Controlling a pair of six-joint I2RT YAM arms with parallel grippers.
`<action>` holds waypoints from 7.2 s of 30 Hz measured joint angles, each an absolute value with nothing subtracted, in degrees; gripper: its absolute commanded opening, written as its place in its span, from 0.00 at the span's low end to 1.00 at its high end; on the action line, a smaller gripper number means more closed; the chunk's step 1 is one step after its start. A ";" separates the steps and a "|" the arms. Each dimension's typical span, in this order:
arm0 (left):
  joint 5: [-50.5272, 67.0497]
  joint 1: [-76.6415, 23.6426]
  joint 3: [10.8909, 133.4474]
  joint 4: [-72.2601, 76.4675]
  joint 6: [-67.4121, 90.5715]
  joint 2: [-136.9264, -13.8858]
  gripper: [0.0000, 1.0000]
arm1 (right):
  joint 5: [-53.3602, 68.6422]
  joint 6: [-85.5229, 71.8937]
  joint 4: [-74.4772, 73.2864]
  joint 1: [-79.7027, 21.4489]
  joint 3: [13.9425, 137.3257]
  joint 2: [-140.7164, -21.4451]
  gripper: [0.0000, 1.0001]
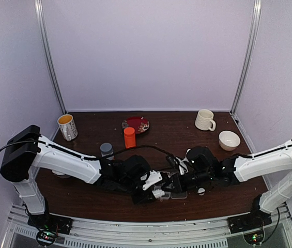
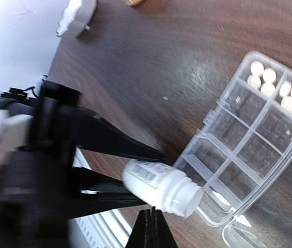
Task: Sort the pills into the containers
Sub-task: Pour the pill into the compartment of the pill container.
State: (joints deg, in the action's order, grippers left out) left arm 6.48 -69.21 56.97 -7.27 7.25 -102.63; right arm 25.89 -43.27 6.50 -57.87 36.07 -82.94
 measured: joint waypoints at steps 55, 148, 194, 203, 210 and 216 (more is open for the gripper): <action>7.77 -69.49 58.87 -10.22 7.33 -102.67 0.03 | 25.67 -44.05 12.67 -58.89 34.87 -85.52 0.00; 7.88 -69.76 59.33 -9.74 7.33 -103.74 0.01 | 27.64 -46.92 17.87 -58.26 30.70 -82.37 0.00; 4.75 -69.54 53.52 -7.68 10.85 -98.78 0.00 | 27.70 -46.68 17.41 -60.16 36.18 -87.35 0.00; 4.84 -69.54 54.57 -10.37 10.85 -99.02 0.00 | 27.22 -46.41 14.83 -60.36 37.65 -90.24 0.00; 4.99 -69.54 55.31 -10.46 10.98 -99.02 0.00 | 26.81 -46.52 14.46 -59.31 37.50 -86.91 0.00; 5.19 -69.54 55.81 -10.85 10.94 -99.04 0.00 | 27.03 -47.35 17.32 -59.07 36.49 -87.42 0.00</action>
State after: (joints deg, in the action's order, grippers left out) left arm 5.19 -69.54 55.81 -10.85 10.94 -99.04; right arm 27.03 -47.35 17.32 -59.07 36.49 -87.42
